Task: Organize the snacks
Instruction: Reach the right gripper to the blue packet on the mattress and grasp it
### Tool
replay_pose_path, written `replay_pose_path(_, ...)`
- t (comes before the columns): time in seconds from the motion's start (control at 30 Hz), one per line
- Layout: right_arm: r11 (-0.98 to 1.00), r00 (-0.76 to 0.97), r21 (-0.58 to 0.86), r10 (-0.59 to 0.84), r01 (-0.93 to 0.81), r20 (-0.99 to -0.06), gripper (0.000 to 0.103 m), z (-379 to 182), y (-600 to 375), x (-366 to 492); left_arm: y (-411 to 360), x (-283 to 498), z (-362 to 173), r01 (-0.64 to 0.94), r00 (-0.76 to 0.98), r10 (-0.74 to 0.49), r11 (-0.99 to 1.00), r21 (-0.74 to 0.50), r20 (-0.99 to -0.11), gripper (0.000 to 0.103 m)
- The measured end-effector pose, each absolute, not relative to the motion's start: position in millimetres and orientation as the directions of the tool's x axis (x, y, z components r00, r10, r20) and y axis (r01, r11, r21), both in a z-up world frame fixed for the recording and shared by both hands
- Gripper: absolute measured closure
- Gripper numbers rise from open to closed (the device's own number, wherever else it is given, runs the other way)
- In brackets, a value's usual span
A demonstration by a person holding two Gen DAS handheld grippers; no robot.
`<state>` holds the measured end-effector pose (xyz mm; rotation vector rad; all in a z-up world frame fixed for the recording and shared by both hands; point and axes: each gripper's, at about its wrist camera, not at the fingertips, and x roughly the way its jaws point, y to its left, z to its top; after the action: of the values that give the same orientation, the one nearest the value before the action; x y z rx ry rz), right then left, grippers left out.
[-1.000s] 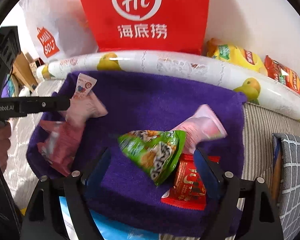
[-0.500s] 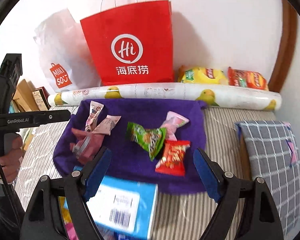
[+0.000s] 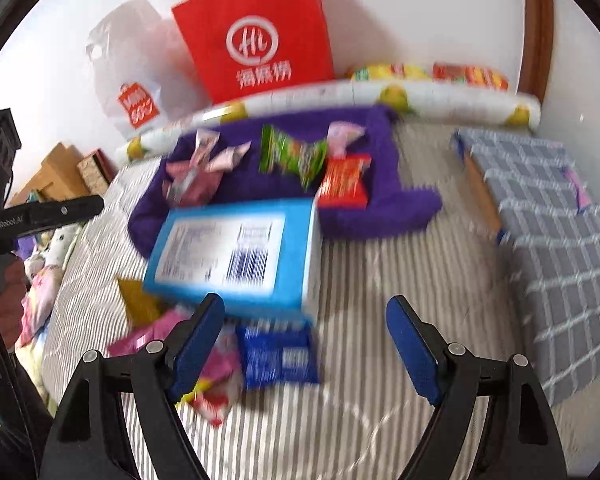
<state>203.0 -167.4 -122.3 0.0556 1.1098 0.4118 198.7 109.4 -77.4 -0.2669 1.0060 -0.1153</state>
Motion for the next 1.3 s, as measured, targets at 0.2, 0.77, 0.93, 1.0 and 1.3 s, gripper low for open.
replay_pose_path(0.2,0.903,0.326,0.282,0.387,-0.325,-0.863,0.02,-148,-158,192,110,176,-92,-0.053,0.519,-0.21,0.96,-0.276,-0.828,0.042)
replay_pose_path(0.77,0.887,0.241,0.335,0.417,-0.317,-0.876,0.023,-189,-150,200,119,162,-123,-0.088,0.472,-0.189,0.962,-0.259,-0.861,0.042)
replay_pose_path(0.93,0.895,0.24,0.304,0.39,-0.327,-0.889,0.047,-188,-149,204,123,161,-126,-0.092,0.471,-0.2,0.958,-0.273,-0.859,0.042)
replay_pose_path(1.0,0.895,0.24,0.307,0.392,-0.325,-0.888,0.05,-188,-153,205,125,161,-127,-0.092,0.472,-0.201,0.957,-0.275,-0.859,0.042)
replay_pose_path(1.3,0.938,0.369,0.141,0.258,-0.315,-0.893,0.051,-172,-183,193,129,155,-130,-0.102,0.482,-0.206,0.952,-0.288,-0.852,0.042)
